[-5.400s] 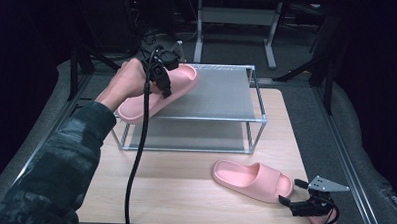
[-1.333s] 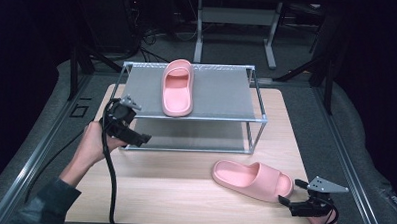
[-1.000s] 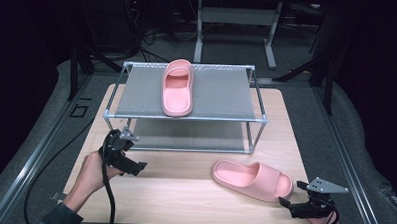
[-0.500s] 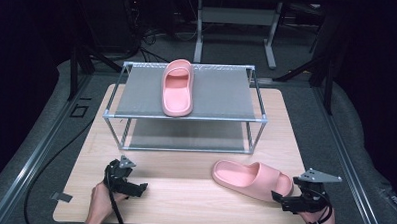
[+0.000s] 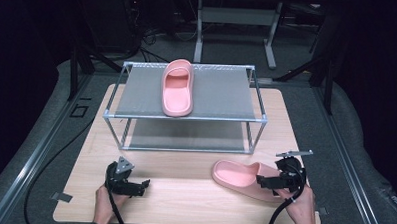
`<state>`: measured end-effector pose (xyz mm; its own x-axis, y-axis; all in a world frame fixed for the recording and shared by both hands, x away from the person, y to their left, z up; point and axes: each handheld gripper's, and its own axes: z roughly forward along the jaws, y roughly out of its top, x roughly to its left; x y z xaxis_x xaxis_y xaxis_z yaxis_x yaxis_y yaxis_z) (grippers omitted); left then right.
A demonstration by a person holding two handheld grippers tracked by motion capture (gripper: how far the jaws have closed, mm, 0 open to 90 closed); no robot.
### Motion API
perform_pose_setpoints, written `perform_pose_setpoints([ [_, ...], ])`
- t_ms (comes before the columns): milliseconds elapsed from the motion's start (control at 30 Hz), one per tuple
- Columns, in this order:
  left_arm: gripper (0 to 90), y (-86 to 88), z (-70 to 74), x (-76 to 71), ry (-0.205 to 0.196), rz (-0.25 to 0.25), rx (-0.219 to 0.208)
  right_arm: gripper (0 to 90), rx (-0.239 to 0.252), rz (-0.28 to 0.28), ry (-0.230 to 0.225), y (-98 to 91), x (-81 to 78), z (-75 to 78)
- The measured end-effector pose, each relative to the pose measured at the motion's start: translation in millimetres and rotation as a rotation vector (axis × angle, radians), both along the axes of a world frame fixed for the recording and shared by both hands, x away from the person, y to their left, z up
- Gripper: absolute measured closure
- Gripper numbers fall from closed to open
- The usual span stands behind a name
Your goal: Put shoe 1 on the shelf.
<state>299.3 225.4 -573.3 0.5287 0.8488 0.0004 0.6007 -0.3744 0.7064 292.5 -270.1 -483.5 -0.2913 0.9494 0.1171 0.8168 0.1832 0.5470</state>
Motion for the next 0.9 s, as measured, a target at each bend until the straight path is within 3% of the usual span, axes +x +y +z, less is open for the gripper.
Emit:
perform_pose_setpoints([
  [67,0.0,-1.0,-0.1,0.1,-0.001,0.011,-0.003,0.0,0.021,-0.003,0.013,2.8,7.4,-1.7],
  [200,0.0,-1.1,-0.2,0.1,-0.002,0.011,-0.004,0.0,0.013,-0.019,0.031,13.2,20.3,-9.2],
  [300,0.0,-1.1,-0.2,0.0,-0.001,0.012,-0.004,1.5,-0.007,-0.029,0.039,17.5,25.8,-10.3],
  [400,0.0,-1.0,-0.2,0.1,-0.001,0.012,-0.004,14.2,-0.074,-0.054,0.021,21.2,27.1,-9.6],
  [433,0.0,-1.1,-0.2,0.0,-0.002,0.013,-0.004,14.7,-0.085,-0.057,0.024,20.4,27.2,-9.2],
  [500,0.0,-1.0,-0.2,0.0,-0.002,0.013,-0.004,15.4,-0.07,-0.046,0.025,17.3,27.6,-9.7],
  [667,0.0,-1.0,-0.2,-0.1,-0.002,0.014,-0.003,16.5,-0.105,-0.026,0.027,20.5,26.7,-8.8],
  [900,0.0,-1.0,-0.2,-0.1,-0.001,0.014,-0.003,18.0,-0.074,0.053,0.017,22.9,19.5,-9.1],
])
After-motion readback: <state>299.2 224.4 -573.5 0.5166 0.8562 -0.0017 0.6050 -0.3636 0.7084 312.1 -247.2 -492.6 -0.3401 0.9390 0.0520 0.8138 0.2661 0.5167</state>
